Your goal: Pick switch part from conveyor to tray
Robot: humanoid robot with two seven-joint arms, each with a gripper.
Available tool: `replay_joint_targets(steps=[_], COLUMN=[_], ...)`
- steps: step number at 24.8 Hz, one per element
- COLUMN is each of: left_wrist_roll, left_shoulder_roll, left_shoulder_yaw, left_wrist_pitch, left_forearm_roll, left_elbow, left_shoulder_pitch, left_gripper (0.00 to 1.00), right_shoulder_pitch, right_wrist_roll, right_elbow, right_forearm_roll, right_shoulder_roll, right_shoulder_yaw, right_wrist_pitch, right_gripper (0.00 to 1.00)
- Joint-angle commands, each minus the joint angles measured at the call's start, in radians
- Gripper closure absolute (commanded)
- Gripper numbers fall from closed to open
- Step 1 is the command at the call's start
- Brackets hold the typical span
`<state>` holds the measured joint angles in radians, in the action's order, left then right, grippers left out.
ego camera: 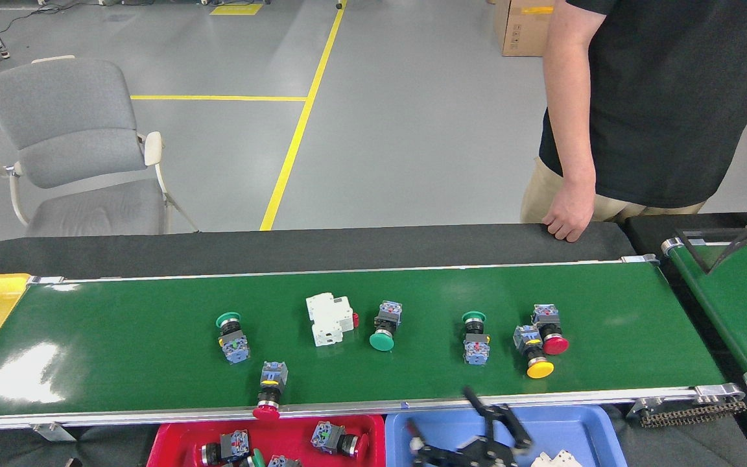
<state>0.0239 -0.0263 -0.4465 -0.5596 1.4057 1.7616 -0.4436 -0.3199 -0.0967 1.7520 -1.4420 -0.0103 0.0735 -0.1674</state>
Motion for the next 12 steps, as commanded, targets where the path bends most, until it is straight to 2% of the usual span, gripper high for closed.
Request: replay_joint_targets(steps=[1,4,6,8,12], left_wrist_roll=[0.005,-0.024,-0.091,-0.116,-0.116], left_shoulder_roll=[-0.012,-0.015,-0.011,-0.006,0.006], left_shoulder_yaw=[0.04,0.138,0.192,0.215,0.218], left_wrist_pitch=[-0.002,0.006,0.009,0.023,0.052], left_forearm_roll=[-0.002,0.003,0.01,0.036,0.122], left_elbow=[0.013,0.013,0.013,0.013,0.004], left_shoulder_pitch=[0.008,0.062,0.115,0.145,0.169], left_gripper=[0.0,0.0,0.0,0.0,0.0], right_shoulder_pitch=[0.002,0.024,0.064,0.099,0.203], right_wrist_roll=[-0.028,-0.023,-0.011,0.034,0.081], right_elbow=[0.018,0.015,0.003,-0.023,-0.109], right_forearm_roll=[0.015,0.017,0.014,0.009,0.005], right_shoulder_roll=[-0.01,-0.022,-0.008,-0.004,0.003], right_shoulder_yaw=[-0.055,-0.061,-0.055,-0.041,0.069], right_wrist_pitch=[0.009,0.055,0.06,0.058,0.068], right_gripper=[0.02,0.02,0.02,0.02,0.02])
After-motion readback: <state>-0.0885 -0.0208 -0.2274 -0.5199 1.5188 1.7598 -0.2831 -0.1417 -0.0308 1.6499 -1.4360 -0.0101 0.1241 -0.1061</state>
